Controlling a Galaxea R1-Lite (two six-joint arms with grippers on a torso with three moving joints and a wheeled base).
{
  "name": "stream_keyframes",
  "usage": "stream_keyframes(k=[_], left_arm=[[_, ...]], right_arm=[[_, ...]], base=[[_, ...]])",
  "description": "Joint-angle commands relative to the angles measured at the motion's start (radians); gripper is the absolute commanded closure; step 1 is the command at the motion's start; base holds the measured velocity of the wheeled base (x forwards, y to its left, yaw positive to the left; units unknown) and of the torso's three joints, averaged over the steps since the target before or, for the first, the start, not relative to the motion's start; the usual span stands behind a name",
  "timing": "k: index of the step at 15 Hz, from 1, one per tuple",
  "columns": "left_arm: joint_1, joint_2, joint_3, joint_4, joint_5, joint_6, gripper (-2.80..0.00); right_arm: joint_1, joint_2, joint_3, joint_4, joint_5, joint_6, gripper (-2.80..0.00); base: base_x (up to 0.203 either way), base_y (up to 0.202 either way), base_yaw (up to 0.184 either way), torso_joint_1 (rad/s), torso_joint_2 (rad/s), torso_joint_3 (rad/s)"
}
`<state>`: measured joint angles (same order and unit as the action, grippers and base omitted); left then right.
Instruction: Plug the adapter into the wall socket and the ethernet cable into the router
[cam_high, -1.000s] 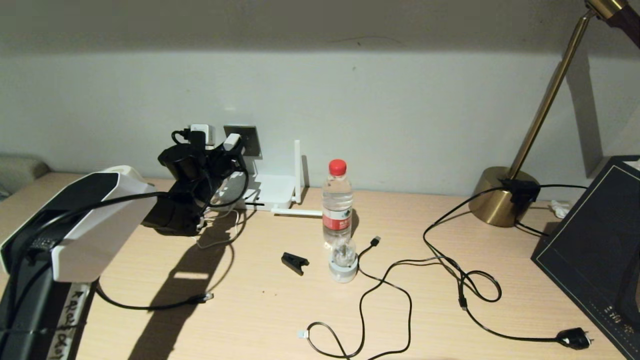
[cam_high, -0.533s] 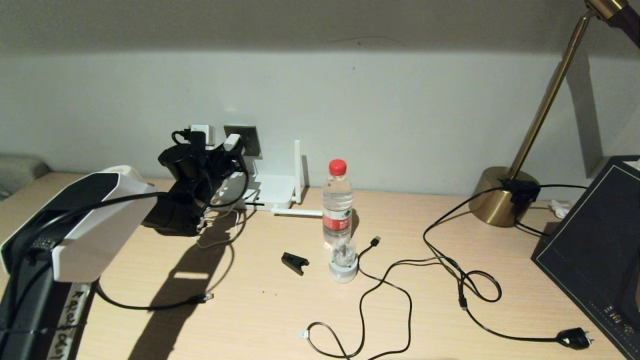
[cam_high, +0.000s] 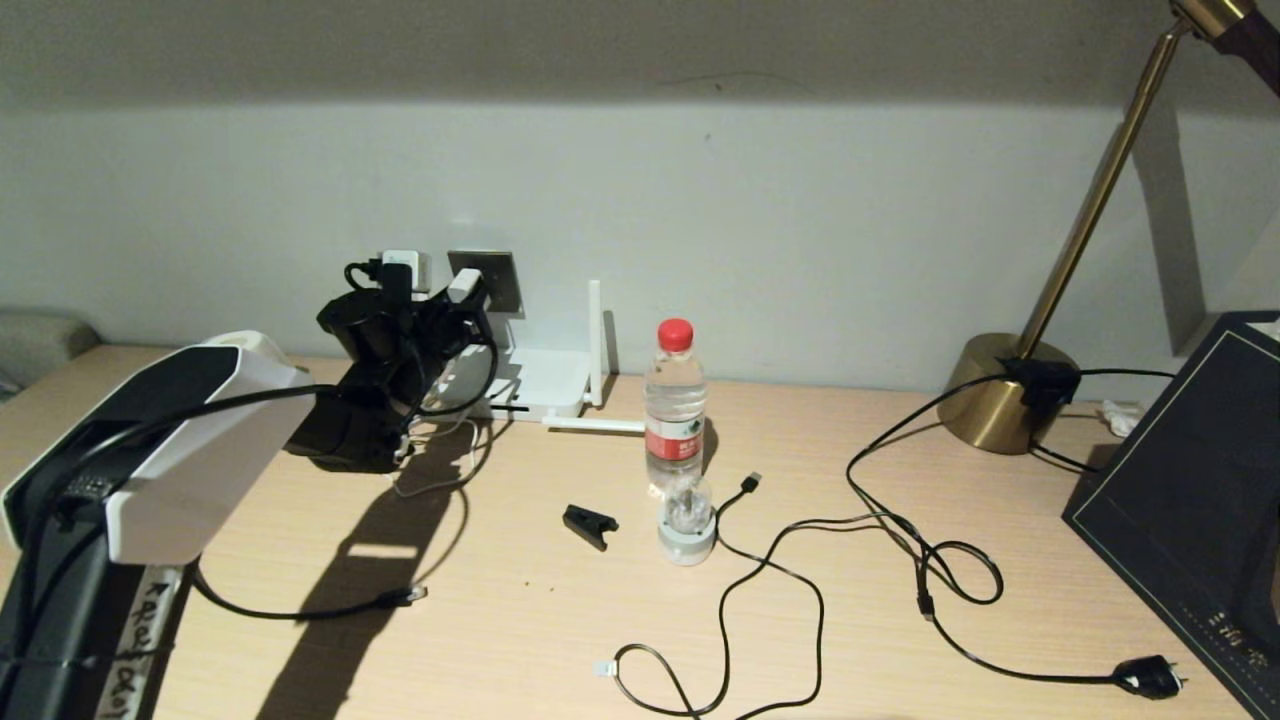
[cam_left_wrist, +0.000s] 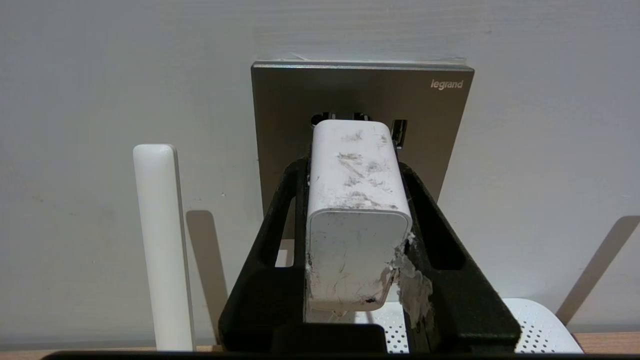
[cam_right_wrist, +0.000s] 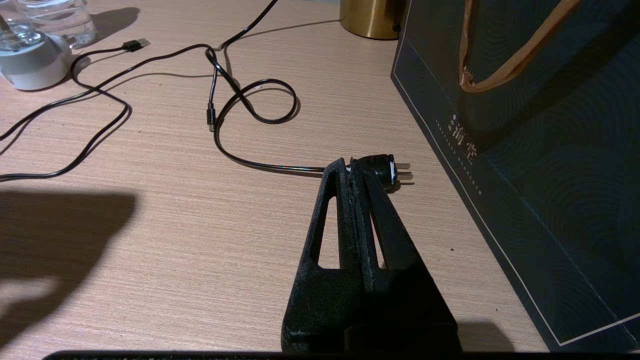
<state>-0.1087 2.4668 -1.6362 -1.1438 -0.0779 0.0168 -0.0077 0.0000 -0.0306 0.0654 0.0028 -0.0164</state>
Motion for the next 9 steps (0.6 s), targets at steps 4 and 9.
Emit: stream_keyframes(k=[4,9], left_arm=[[0.000,0.000,0.001,-0.007,0.001,0.000,0.00],[0.000,0.001,0.001,-0.008,0.001,0.000,0.00]], right_arm=[[0.000,0.000,0.000,0.001,0.000,0.000,0.00],[0.000,0.000,0.000,0.001,0.000,0.000,0.00]], base=[[0.000,0.000,0.000,0.000,0.00,0.000],[0.000,0.000,0.000,0.000,0.00,0.000]])
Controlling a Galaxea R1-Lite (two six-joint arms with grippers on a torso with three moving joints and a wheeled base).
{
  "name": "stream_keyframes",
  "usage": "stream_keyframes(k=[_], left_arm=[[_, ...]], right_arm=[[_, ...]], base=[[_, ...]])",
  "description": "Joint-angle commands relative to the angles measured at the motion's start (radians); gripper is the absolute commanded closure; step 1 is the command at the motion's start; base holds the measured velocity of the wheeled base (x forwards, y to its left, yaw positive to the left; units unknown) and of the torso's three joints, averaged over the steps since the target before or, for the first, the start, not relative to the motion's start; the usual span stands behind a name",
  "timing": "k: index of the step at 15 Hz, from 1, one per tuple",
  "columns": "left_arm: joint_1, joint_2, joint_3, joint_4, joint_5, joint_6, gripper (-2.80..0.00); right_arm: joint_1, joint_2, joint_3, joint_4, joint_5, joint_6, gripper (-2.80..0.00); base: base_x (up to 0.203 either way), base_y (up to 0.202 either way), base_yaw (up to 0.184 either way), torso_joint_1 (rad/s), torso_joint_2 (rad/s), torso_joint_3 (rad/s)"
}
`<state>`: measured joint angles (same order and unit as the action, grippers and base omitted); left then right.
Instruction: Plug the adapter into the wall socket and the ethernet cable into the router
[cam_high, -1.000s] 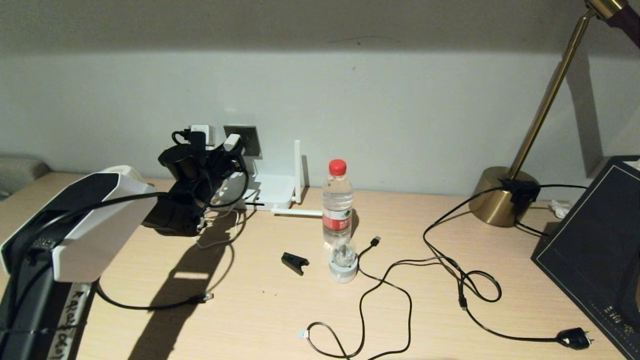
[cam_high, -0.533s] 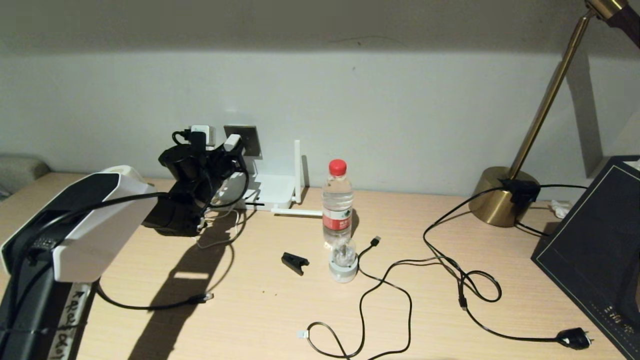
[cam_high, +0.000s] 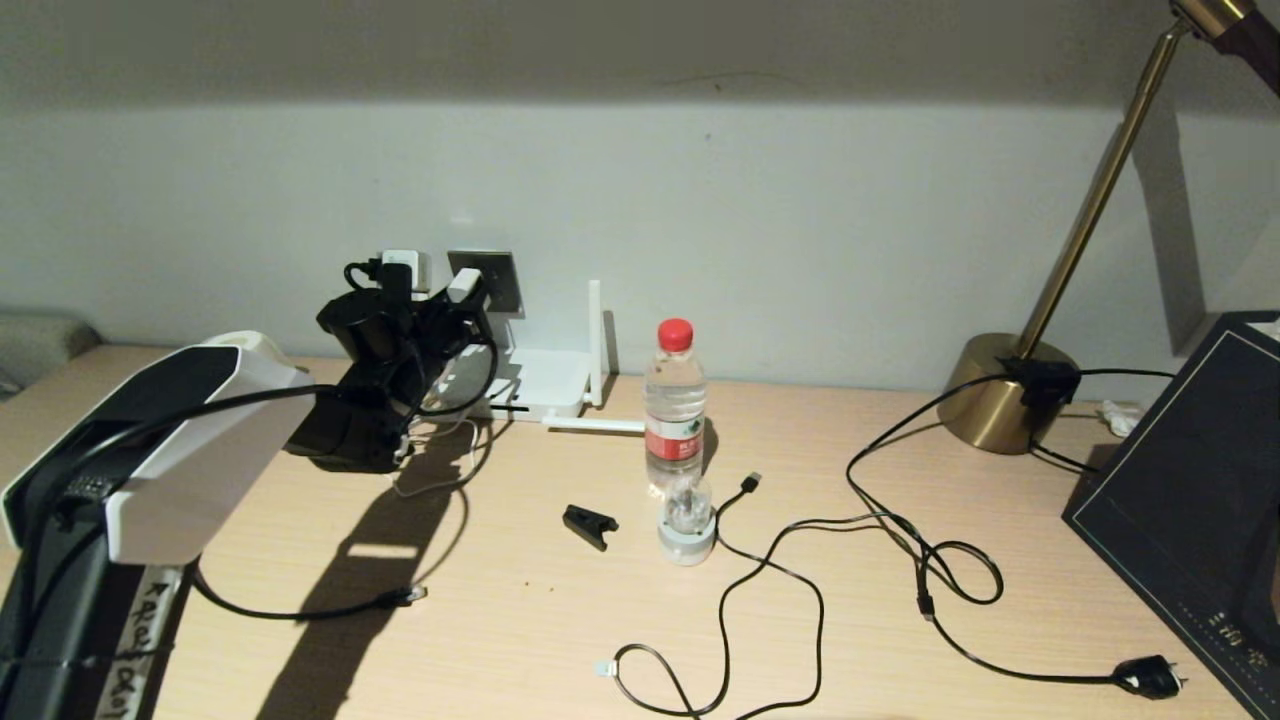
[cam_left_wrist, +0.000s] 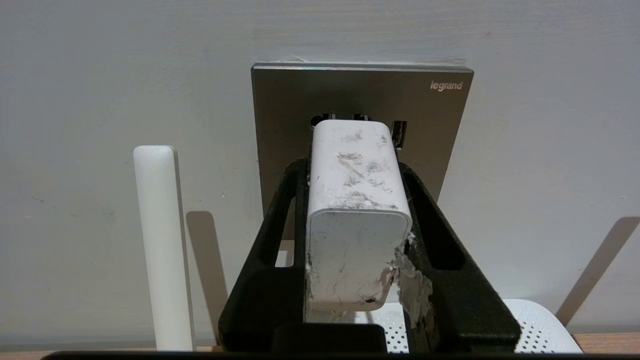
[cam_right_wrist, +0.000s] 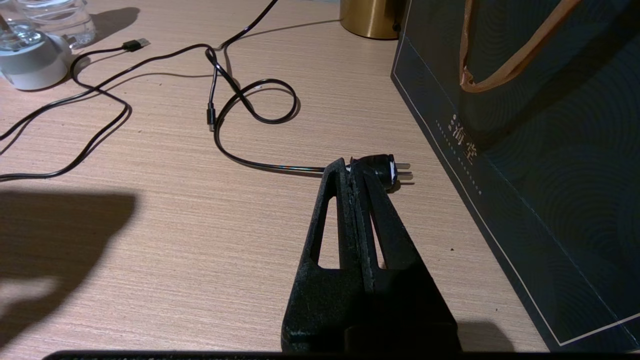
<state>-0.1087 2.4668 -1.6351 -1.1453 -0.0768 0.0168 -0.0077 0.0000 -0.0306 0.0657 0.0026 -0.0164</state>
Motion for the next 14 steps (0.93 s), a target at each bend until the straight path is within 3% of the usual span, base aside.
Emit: stream_keyframes(k=[1,14], left_arm=[[0.000,0.001,0.000,-0.007,0.000,0.000,0.00],[0.001,0.003,0.003,-0.010,0.001,-0.001,0.00]], right_arm=[[0.000,0.000,0.000,0.000,0.000,0.000,0.00],[0.000,0.000,0.000,0.000,0.000,0.000,0.00]], base=[[0.000,0.000,0.000,0.000,0.00,0.000],[0.000,0.000,0.000,0.000,0.00,0.000]])
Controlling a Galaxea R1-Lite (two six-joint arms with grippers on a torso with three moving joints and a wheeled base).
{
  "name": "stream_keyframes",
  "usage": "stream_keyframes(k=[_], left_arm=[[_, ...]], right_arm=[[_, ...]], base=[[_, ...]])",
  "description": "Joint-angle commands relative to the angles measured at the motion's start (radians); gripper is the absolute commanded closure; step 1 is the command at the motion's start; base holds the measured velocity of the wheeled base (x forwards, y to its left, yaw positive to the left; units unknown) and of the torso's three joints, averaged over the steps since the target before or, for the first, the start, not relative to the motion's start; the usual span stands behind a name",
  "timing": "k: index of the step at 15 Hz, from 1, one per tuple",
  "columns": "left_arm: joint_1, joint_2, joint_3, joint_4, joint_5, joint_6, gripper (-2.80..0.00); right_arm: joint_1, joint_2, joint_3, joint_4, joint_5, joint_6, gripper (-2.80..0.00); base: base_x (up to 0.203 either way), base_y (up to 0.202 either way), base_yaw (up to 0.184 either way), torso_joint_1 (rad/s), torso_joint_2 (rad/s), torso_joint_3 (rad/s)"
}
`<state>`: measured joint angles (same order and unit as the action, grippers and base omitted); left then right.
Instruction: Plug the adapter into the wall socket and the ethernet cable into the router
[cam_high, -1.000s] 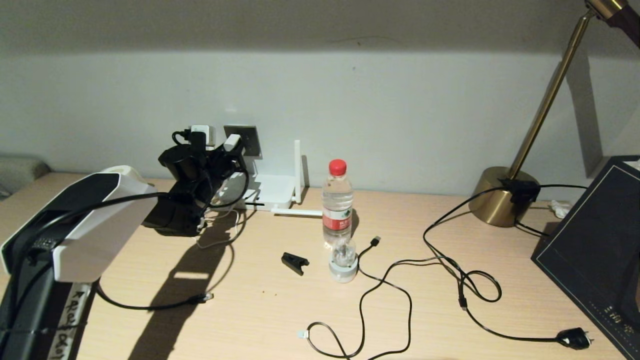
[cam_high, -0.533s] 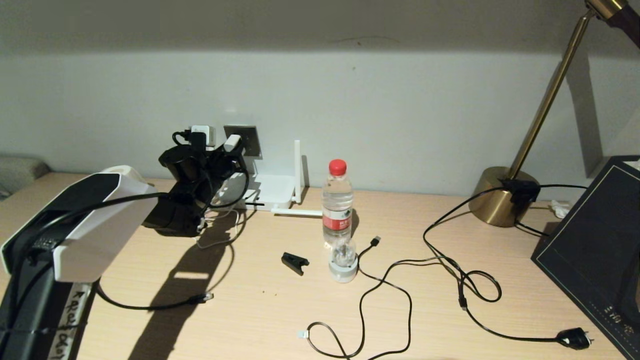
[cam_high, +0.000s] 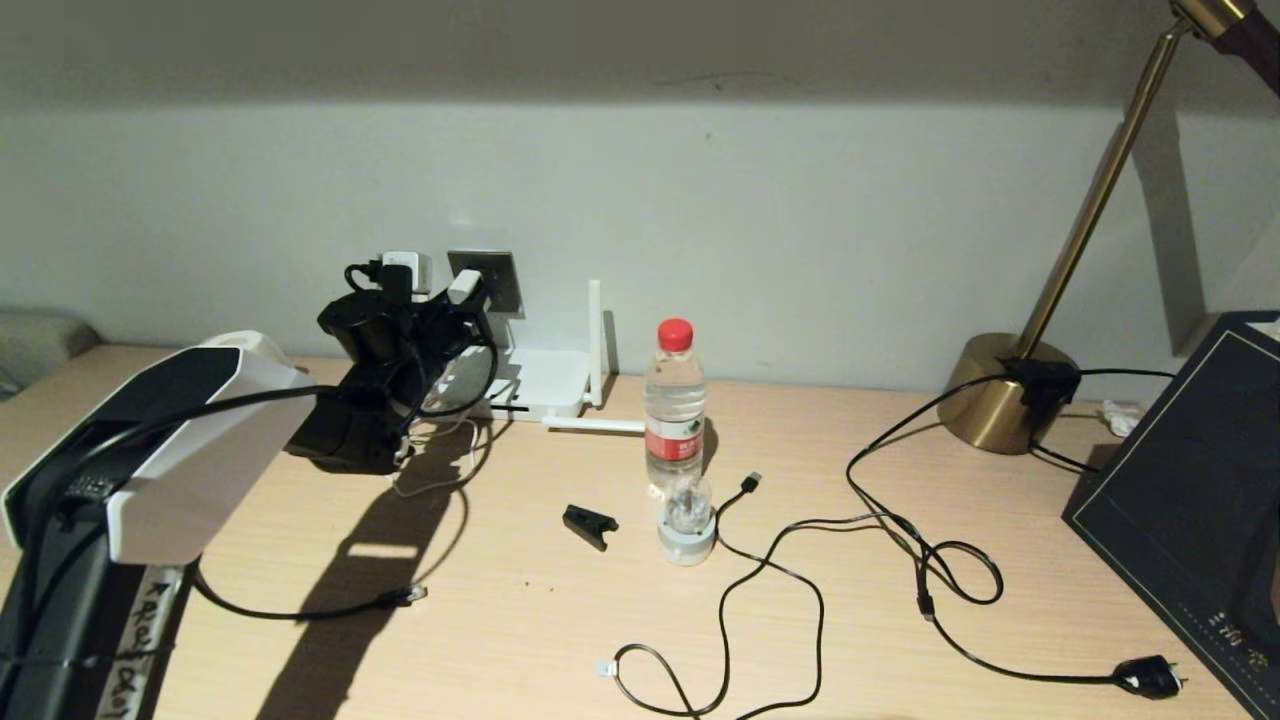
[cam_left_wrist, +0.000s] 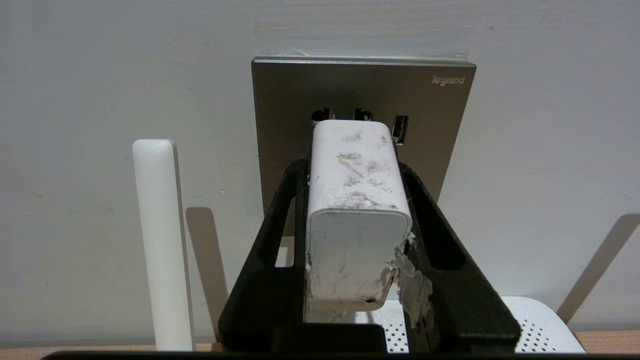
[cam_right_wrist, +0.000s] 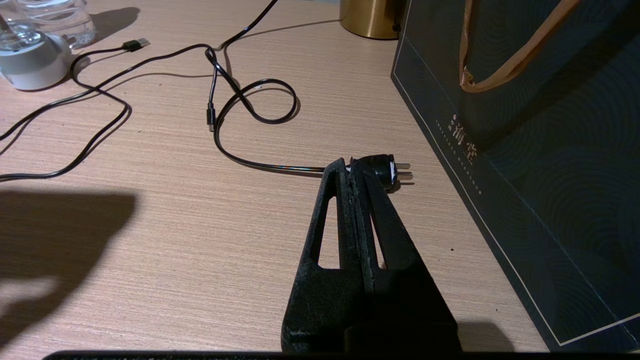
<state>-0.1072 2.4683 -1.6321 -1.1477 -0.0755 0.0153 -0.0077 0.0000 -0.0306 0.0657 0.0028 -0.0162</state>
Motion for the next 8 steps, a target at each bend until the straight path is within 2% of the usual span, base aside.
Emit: stream_keyframes(k=[1,8], left_arm=[[0.000,0.001,0.000,-0.007,0.000,0.000,0.00],[0.006,-0.005,0.000,-0.007,-0.001,0.000,0.00]], right_arm=[[0.000,0.001,0.000,0.000,0.000,-0.001,0.00],[0.000,0.000,0.000,0.000,0.000,-0.001,0.00]], base=[[0.000,0.000,0.000,0.000,0.00,0.000],[0.000,0.000,0.000,0.000,0.00,0.000]])
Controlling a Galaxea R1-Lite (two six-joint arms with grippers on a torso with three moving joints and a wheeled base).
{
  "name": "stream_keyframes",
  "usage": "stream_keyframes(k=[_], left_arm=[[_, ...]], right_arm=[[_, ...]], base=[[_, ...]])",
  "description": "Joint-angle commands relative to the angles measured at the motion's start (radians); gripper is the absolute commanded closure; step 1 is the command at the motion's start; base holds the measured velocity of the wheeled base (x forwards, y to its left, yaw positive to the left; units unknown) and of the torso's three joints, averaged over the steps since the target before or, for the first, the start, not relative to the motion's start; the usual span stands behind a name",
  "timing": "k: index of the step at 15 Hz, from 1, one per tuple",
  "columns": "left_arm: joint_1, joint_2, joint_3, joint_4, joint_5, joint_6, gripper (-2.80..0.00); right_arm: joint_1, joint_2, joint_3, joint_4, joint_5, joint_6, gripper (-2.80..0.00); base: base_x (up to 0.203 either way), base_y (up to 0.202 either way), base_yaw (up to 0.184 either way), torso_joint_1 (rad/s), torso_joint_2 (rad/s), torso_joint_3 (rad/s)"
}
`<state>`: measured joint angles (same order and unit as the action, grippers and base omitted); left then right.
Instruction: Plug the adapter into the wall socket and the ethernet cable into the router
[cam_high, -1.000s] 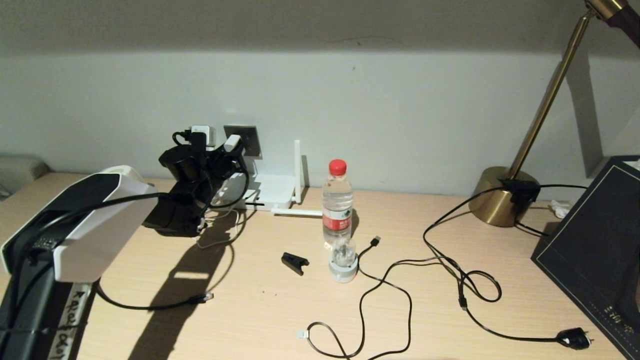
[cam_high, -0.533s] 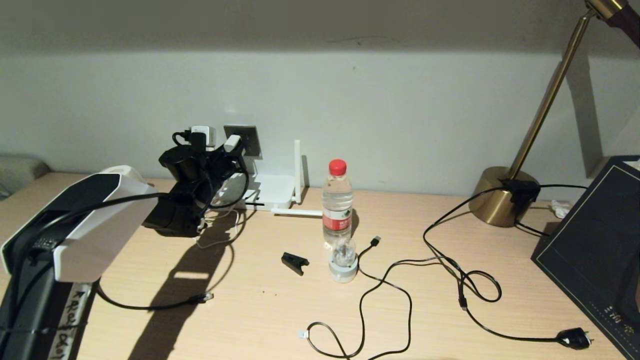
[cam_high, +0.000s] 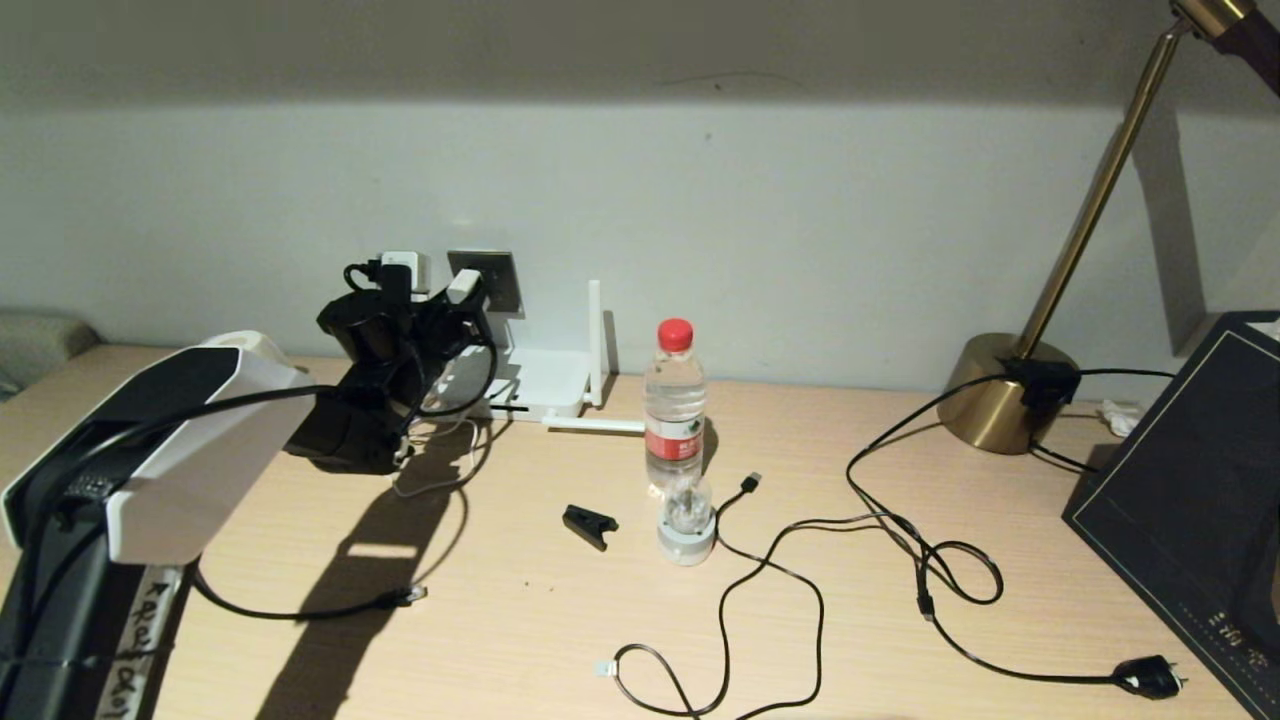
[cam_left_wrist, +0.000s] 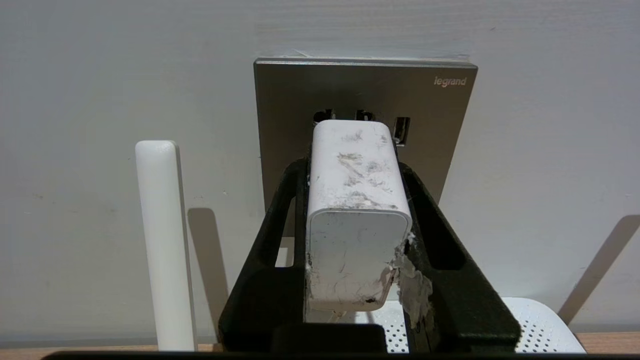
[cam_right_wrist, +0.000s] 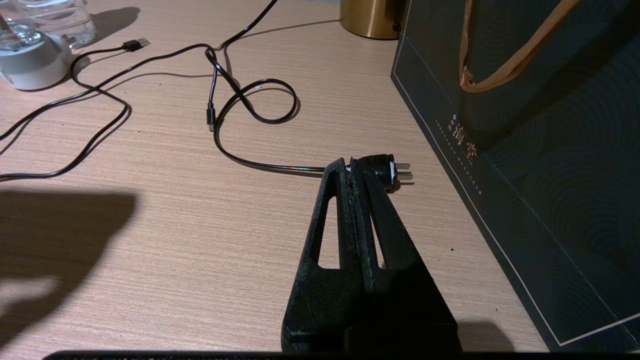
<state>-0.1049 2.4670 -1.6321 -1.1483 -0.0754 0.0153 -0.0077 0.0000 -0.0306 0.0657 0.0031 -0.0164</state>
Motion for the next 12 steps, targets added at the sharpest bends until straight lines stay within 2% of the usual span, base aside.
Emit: stream_keyframes(k=[1,12], left_arm=[[0.007,-0.005,0.000,-0.007,-0.001,0.000,0.00],[0.010,-0.002,-0.005,-0.005,-0.005,0.000,0.00]], right_arm=[[0.000,0.000,0.000,0.000,0.000,0.000,0.00],[0.000,0.001,0.000,0.000,0.000,0.000,0.00]], base=[[0.000,0.000,0.000,0.000,0.00,0.000],[0.000,0.000,0.000,0.000,0.00,0.000]])
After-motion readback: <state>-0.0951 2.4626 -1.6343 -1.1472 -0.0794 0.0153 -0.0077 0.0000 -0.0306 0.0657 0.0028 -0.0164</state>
